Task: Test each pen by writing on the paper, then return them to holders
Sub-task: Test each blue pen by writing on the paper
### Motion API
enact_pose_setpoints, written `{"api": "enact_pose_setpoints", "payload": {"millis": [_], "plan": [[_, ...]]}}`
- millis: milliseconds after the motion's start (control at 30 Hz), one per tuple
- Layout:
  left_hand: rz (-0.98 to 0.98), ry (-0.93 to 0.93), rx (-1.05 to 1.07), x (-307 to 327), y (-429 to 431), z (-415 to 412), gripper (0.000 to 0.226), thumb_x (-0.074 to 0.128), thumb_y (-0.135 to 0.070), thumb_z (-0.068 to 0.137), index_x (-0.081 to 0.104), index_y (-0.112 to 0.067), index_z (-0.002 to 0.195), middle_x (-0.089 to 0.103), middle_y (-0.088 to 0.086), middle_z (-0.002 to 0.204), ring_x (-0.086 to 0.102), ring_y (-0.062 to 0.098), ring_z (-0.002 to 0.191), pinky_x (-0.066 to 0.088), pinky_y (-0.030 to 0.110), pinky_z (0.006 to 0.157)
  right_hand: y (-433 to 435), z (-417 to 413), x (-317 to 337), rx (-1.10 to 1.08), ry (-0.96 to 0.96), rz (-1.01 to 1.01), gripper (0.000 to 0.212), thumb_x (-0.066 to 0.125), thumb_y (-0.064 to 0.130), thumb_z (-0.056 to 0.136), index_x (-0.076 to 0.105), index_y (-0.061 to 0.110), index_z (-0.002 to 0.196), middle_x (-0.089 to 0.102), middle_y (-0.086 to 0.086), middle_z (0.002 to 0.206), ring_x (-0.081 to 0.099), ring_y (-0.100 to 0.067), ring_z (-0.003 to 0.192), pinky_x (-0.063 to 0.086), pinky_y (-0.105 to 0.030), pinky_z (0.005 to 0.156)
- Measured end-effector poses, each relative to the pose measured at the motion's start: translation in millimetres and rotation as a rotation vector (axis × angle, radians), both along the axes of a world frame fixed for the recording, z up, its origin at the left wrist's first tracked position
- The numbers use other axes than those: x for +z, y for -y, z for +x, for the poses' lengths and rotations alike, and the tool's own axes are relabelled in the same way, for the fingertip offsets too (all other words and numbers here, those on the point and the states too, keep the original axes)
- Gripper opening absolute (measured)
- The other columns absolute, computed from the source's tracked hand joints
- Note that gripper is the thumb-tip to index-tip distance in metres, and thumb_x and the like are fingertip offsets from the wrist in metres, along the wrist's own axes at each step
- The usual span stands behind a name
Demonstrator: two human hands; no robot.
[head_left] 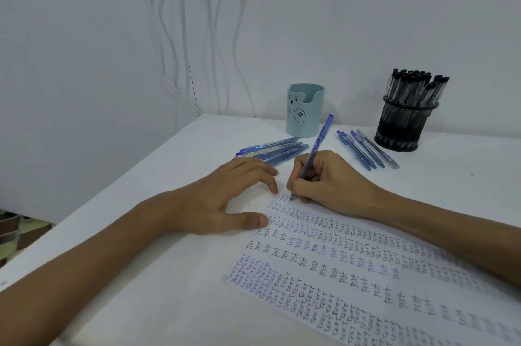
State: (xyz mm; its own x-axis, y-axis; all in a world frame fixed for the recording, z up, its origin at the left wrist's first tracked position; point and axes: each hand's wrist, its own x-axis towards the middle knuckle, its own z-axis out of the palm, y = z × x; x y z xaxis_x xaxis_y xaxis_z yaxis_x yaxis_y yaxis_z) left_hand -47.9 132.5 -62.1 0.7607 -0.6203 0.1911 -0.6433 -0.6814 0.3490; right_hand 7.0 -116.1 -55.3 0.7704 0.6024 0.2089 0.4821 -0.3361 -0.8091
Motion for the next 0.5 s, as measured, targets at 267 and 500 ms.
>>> {"api": "enact_pose_setpoints", "payload": {"millis": [267,500], "plan": [[-0.007,0.001,0.001,-0.8,0.2,0.1,0.043,0.066,-0.048,0.097,0.055,-0.032,0.135,0.04,-0.016,0.155,0.026,0.009,0.152,0.026,0.033,0.123,0.9,0.1,0.2,-0.004,0.014,-0.023,0.011,0.07,0.009,0.086,0.068,0.006,0.076,0.069,-0.013,0.066,0.058,-0.017,0.06,0.049,-0.036,0.065],[-0.004,0.004,0.002,-1.4,0.5,0.1,0.043,0.066,-0.049,0.097,0.056,-0.03,0.134,0.041,-0.015,0.154,0.027,0.01,0.151,0.026,0.033,0.122,0.4,0.5,0.7,-0.027,0.02,-0.028,0.011,0.07,0.008,0.087,0.067,0.005,0.077,0.069,-0.008,0.063,0.058,-0.011,0.057,0.049,-0.027,0.062]]}}
